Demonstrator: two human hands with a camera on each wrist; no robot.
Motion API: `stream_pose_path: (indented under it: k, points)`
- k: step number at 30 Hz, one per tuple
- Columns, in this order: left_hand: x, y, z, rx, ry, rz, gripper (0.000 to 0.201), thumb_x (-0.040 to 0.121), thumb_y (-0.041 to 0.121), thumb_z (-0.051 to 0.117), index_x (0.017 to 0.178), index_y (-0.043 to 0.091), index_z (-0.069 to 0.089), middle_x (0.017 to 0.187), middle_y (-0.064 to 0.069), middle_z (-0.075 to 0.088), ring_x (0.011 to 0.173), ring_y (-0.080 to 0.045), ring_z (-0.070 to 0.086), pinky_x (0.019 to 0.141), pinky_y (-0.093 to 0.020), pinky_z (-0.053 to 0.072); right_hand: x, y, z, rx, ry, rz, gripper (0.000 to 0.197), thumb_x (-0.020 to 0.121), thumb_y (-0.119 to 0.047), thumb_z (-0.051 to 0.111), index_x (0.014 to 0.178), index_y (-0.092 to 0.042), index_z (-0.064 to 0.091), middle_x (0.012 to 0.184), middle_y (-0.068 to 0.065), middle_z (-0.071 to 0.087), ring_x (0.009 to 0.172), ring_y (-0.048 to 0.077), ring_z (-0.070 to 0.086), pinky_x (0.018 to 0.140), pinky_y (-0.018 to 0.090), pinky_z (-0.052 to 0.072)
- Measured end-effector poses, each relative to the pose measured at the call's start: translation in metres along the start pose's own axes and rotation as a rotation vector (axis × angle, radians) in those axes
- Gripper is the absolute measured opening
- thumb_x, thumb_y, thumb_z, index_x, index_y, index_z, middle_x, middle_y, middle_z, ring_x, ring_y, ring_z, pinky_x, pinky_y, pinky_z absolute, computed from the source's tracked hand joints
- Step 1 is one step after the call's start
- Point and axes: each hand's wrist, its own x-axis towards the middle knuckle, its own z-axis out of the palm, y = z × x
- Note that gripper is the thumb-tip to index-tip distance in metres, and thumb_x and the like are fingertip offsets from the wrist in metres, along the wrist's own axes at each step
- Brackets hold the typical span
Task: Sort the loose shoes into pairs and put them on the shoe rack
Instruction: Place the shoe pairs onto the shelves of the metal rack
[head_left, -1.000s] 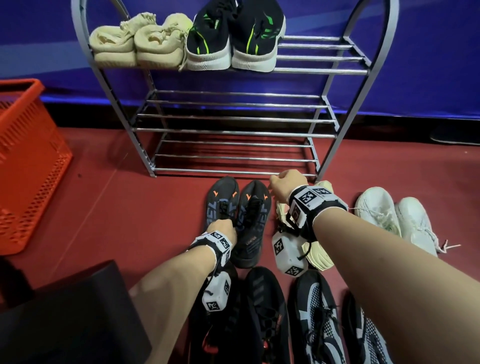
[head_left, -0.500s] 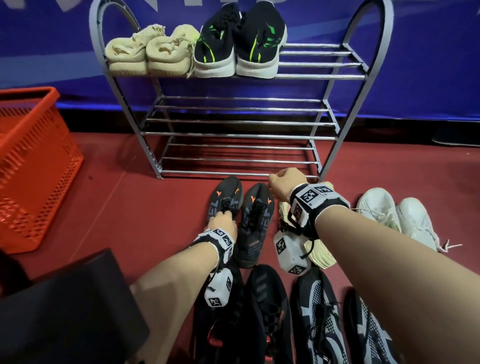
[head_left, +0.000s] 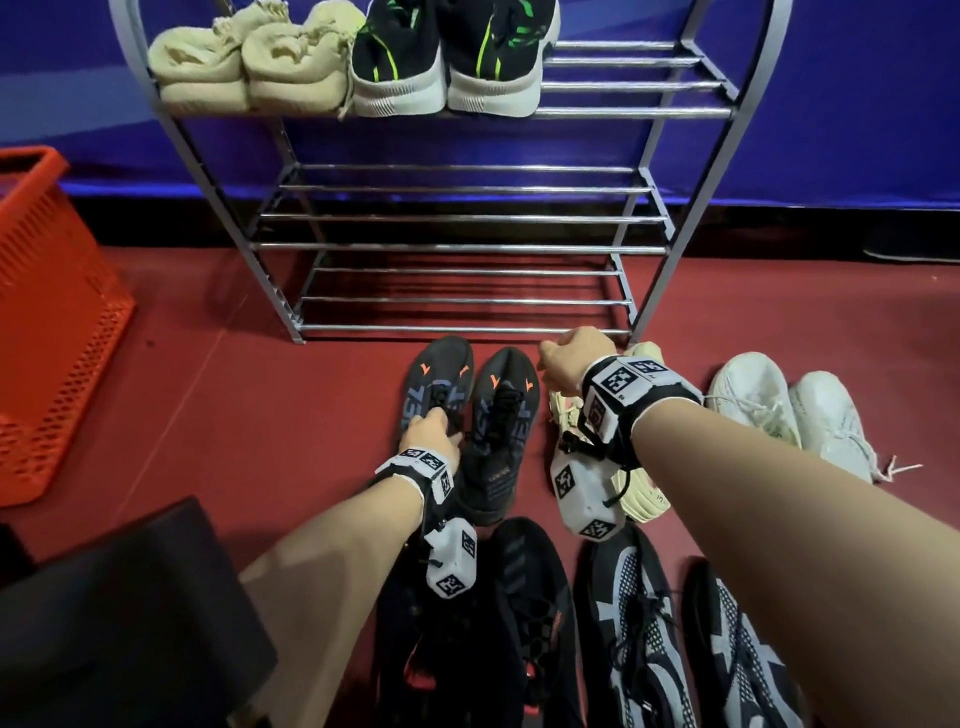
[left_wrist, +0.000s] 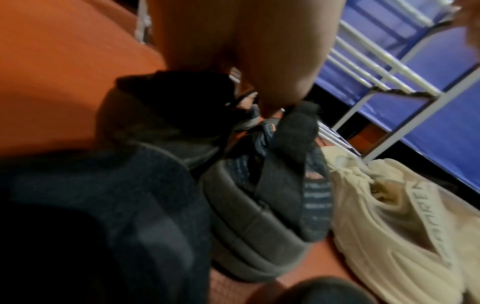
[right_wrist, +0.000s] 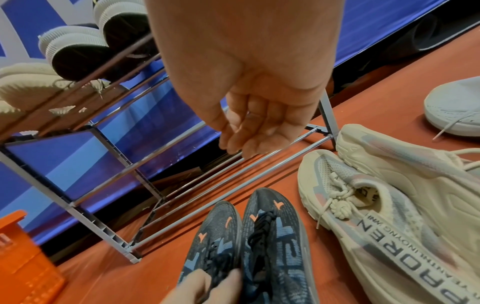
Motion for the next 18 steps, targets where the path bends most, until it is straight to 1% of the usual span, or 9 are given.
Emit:
stream_pose_path:
  k: [1,3,5,7,10,12,14,16,18]
  points:
    - [-0.002,0.002,-0.001,-0.020,0.001,0.018,0.028,0.092,0.032,0.055,0.107,0.008,0.053,0.117,-0.017,0.052,0.107,-0.038,0.055,0.091,-0.038,0.044,0.001,0.000,0.001,0.003,-0.002,0.003,0.052,0.057,-0.047,0.036,0.072,-0.012,0.071,0.073,0.010,0.073,0.090,0.032,0.067,0.083,0.043,0.056]
    - [-0.009,0.010,0.000,-0.009,-0.038,-0.040,0.048,0.088,0.051,0.052,0.117,0.012,0.052,0.125,-0.015,0.048,0.120,-0.037,0.046,0.099,-0.042,0.040,0.004,0.000,0.004,0.008,-0.001,0.004,0.053,0.053,-0.050,0.037,0.070,-0.014,0.071,0.070,0.008,0.072,0.090,0.033,0.067,0.081,0.042,0.056]
    - [-0.018,0.019,0.000,0.062,-0.122,-0.126,0.075,0.074,0.069,0.054,0.130,0.022,0.042,0.134,-0.012,0.039,0.130,-0.034,0.033,0.105,-0.048,0.032,0.000,-0.002,0.005,-0.003,-0.007,-0.014,0.051,0.052,-0.051,0.038,0.069,-0.014,0.069,0.070,0.008,0.072,0.092,0.034,0.066,0.083,0.043,0.055]
    - [-0.024,0.026,-0.005,0.144,-0.188,-0.170,0.088,0.066,0.071,0.061,0.136,0.027,0.032,0.137,-0.013,0.034,0.132,-0.033,0.028,0.105,-0.049,0.029,-0.009,-0.007,0.003,-0.007,-0.031,-0.024,0.044,0.060,-0.046,0.041,0.069,-0.012,0.067,0.073,0.010,0.072,0.091,0.034,0.066,0.086,0.043,0.053]
    - [-0.022,0.027,-0.009,0.241,-0.272,-0.171,0.093,0.063,0.065,0.066,0.137,0.027,0.025,0.134,-0.016,0.038,0.127,-0.035,0.037,0.102,-0.049,0.038,-0.014,-0.009,0.000,0.004,-0.017,-0.021,0.043,0.061,-0.045,0.042,0.069,-0.011,0.067,0.073,0.010,0.072,0.089,0.034,0.067,0.085,0.043,0.054]
    - [-0.019,0.024,-0.009,0.255,-0.275,-0.117,0.089,0.063,0.059,0.066,0.134,0.022,0.027,0.121,-0.015,0.051,0.115,-0.035,0.050,0.097,-0.047,0.045,-0.004,-0.004,0.003,0.012,-0.019,-0.011,0.055,0.051,-0.053,0.038,0.068,-0.011,0.069,0.070,0.009,0.072,0.086,0.034,0.068,0.081,0.044,0.056]
    - [-0.019,0.019,-0.006,0.269,-0.252,-0.033,0.075,0.073,0.051,0.062,0.131,0.016,0.030,0.109,-0.015,0.060,0.105,-0.036,0.058,0.091,-0.045,0.049,0.009,0.003,0.005,-0.001,-0.031,0.001,0.067,0.040,-0.058,0.032,0.070,-0.011,0.070,0.068,0.009,0.072,0.077,0.033,0.070,0.076,0.044,0.058]
    - [-0.022,0.016,-0.003,0.319,-0.223,0.038,0.069,0.080,0.054,0.054,0.131,0.016,0.028,0.108,-0.017,0.061,0.101,-0.038,0.060,0.086,-0.045,0.050,0.008,0.005,0.002,-0.021,-0.036,0.007,0.065,0.041,-0.056,0.034,0.070,-0.011,0.070,0.067,0.009,0.072,0.073,0.033,0.071,0.075,0.045,0.059]
    - [-0.026,0.014,0.000,0.375,-0.229,0.073,0.069,0.082,0.063,0.049,0.132,0.021,0.025,0.113,-0.018,0.059,0.104,-0.038,0.058,0.087,-0.048,0.049,0.000,0.000,-0.001,-0.046,-0.040,-0.013,0.057,0.048,-0.052,0.038,0.070,-0.011,0.071,0.069,0.010,0.072,0.076,0.034,0.070,0.077,0.044,0.058]
